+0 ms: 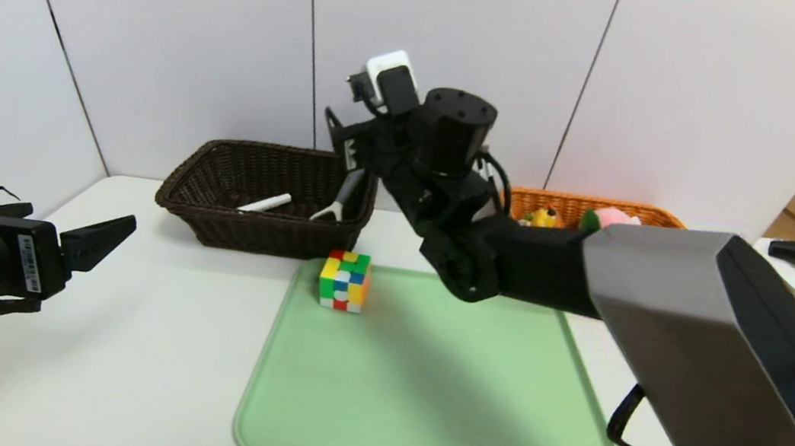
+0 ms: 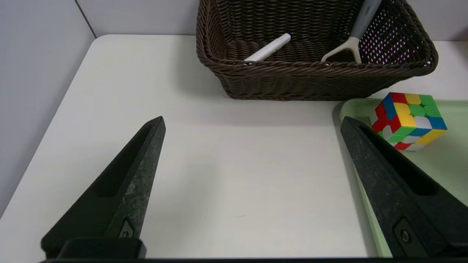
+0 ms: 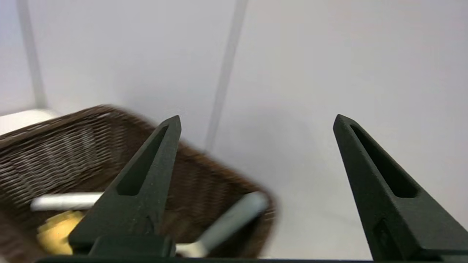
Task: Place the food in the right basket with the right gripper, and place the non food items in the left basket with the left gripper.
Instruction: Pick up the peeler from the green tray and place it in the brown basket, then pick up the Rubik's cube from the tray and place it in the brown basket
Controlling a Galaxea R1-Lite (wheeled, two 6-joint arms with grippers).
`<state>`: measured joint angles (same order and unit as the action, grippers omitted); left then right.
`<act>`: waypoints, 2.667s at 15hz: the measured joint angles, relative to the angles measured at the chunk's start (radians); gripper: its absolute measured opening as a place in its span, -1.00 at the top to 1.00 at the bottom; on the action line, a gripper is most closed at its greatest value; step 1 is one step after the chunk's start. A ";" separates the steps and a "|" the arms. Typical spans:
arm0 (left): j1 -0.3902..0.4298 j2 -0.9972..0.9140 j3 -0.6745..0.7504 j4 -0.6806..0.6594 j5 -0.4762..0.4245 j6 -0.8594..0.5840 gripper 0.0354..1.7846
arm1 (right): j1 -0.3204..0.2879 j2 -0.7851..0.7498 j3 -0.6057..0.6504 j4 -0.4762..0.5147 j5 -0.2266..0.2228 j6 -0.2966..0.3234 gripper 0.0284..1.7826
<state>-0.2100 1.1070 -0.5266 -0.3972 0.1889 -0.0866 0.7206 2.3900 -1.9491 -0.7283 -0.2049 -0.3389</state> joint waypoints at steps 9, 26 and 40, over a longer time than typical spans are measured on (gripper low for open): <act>0.000 0.045 0.004 -0.079 0.000 0.000 -0.89 | -0.264 -0.426 0.460 -0.063 -0.021 -0.035 -0.82; -0.184 0.367 0.130 -0.664 0.007 -0.031 -0.89 | -0.576 -0.967 1.585 -0.424 -0.022 0.241 -0.90; -0.399 0.759 0.214 -1.086 0.149 -0.027 -0.89 | -0.577 -0.990 1.626 -0.425 -0.012 0.240 -0.90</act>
<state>-0.6089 1.8662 -0.3126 -1.4832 0.3381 -0.1138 0.1438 1.4004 -0.3236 -1.1530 -0.2172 -0.0985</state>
